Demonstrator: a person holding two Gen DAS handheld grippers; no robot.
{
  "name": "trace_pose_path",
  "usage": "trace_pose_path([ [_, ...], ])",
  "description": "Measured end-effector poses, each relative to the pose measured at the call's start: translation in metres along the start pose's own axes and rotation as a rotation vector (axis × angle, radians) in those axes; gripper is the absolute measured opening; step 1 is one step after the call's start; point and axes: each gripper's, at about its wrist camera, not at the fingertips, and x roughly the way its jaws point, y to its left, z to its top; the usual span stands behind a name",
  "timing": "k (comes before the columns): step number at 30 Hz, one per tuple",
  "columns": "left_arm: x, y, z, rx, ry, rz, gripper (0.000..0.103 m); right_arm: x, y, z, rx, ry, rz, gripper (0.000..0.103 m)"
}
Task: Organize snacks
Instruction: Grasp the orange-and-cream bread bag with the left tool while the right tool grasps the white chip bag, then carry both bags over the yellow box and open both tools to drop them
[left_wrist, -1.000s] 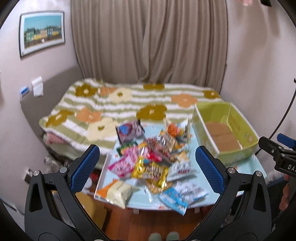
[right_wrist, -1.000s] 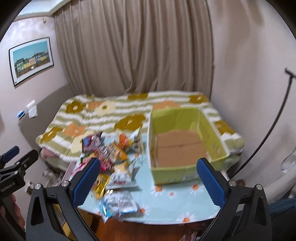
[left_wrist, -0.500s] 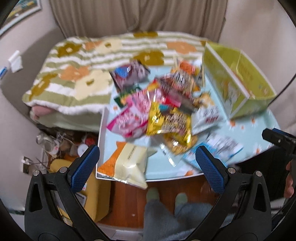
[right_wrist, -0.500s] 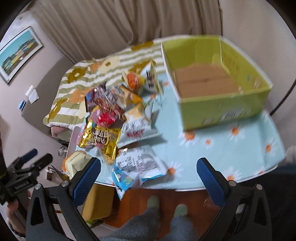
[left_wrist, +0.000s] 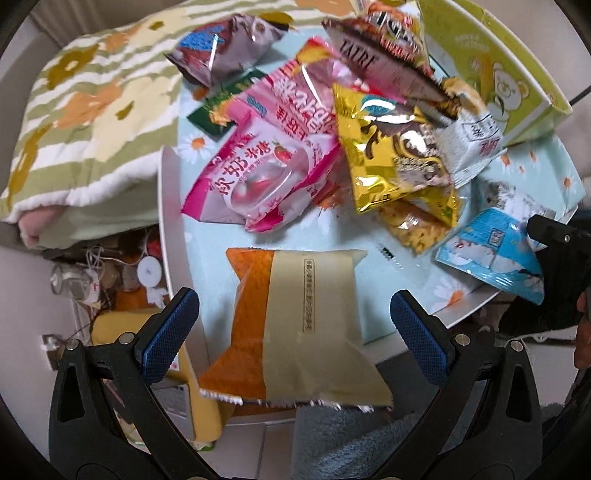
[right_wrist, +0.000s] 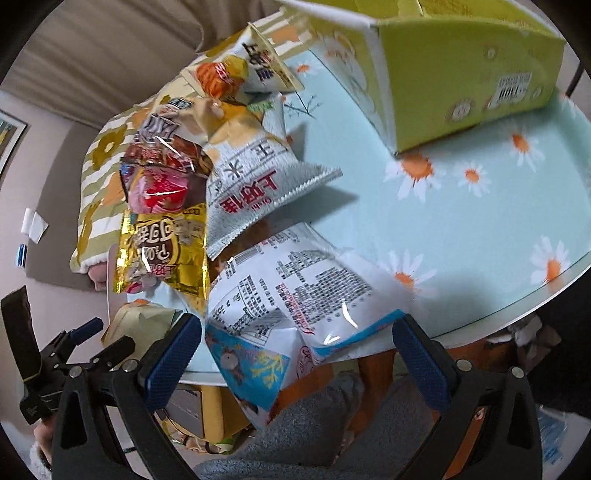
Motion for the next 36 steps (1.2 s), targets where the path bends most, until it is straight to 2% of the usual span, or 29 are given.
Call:
trace_pose_path([
  [3, 0.011, 0.0, 0.002, 0.024, 0.025, -0.023, 0.102, 0.006, 0.003, 0.001, 0.012, 0.002, 0.026, 0.102],
  [10, 0.037, 0.004, 0.002, 0.044, 0.081, -0.043, 0.102, 0.023, 0.009, 0.0, 0.031, 0.023, 0.0, 0.102],
  [13, 0.044, 0.006, 0.0, 0.048, 0.099, -0.062, 0.08, 0.027, 0.009, -0.002, 0.028, 0.021, -0.012, 0.102],
  [18, 0.047, 0.014, 0.0, 0.033, 0.096, -0.087, 0.07, 0.03, 0.012, -0.002, 0.02, 0.007, -0.026, 0.102],
  [19, 0.047, 0.016, 0.001, 0.032, 0.093, -0.09, 0.068, 0.03, 0.012, -0.003, 0.018, 0.003, -0.029, 0.099],
  [21, 0.049, 0.022, 0.002, 0.027, 0.088, -0.098, 0.066, 0.032, 0.012, -0.002, 0.013, 0.008, -0.021, 0.086],
  [26, 0.046, 0.023, -0.001, 0.03, 0.07, -0.12, 0.065, 0.033, 0.017, -0.002, 0.005, -0.002, -0.026, 0.07],
  [31, 0.035, 0.01, -0.006, 0.036, 0.056, -0.131, 0.065, 0.026, 0.019, -0.005, 0.028, -0.014, -0.018, 0.066],
  [36, 0.011, 0.001, -0.008, 0.027, 0.022, -0.143, 0.065, 0.001, 0.014, -0.002, 0.036, -0.046, -0.024, 0.066],
])
